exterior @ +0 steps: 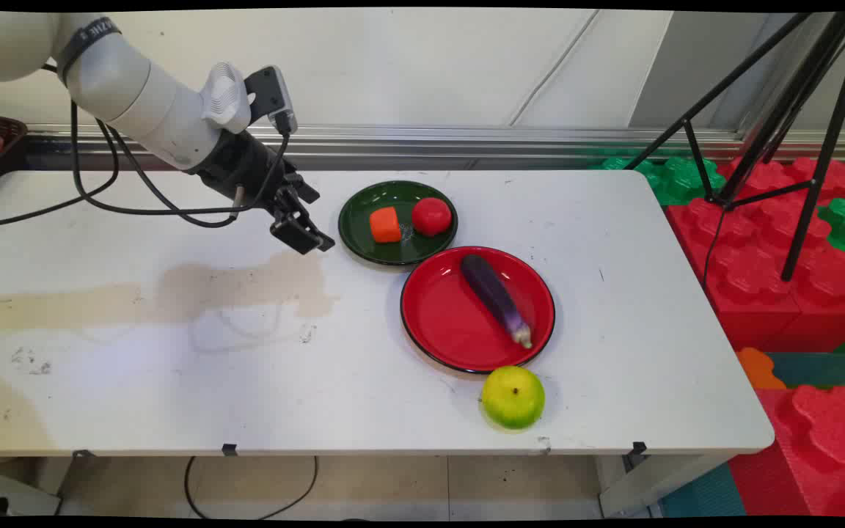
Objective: Pick up the mandarin from the green plate
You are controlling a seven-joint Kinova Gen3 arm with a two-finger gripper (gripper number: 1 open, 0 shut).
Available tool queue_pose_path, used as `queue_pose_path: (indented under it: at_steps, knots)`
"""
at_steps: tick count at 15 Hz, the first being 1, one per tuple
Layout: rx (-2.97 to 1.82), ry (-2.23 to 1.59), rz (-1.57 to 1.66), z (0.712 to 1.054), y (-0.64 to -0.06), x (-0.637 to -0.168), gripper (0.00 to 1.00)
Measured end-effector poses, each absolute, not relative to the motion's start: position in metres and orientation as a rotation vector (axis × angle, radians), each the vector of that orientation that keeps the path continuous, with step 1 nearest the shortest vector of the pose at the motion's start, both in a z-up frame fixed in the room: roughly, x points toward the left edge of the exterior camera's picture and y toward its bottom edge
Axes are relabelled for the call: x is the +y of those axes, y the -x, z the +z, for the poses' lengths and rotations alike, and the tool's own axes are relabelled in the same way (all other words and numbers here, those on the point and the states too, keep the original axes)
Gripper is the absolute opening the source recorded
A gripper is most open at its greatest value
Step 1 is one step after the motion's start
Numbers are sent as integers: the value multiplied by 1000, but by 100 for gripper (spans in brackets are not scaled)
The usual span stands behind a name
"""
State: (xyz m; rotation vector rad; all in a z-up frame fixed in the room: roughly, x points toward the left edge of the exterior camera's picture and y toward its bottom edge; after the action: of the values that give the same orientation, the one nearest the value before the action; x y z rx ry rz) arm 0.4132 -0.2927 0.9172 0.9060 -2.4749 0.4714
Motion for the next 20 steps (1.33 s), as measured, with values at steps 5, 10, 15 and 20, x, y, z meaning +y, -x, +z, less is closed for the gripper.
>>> queue_pose_path:
  at_steps: [5,10,15,20]
  knots:
    - [-2462,-914,508,925,-400,-291,100]
    - [-2435,-955,555,934,-388,-300,100]
    - [-2440,-1015,583,932,-375,-324,100]
    - [-2461,-1058,583,916,-364,-354,100]
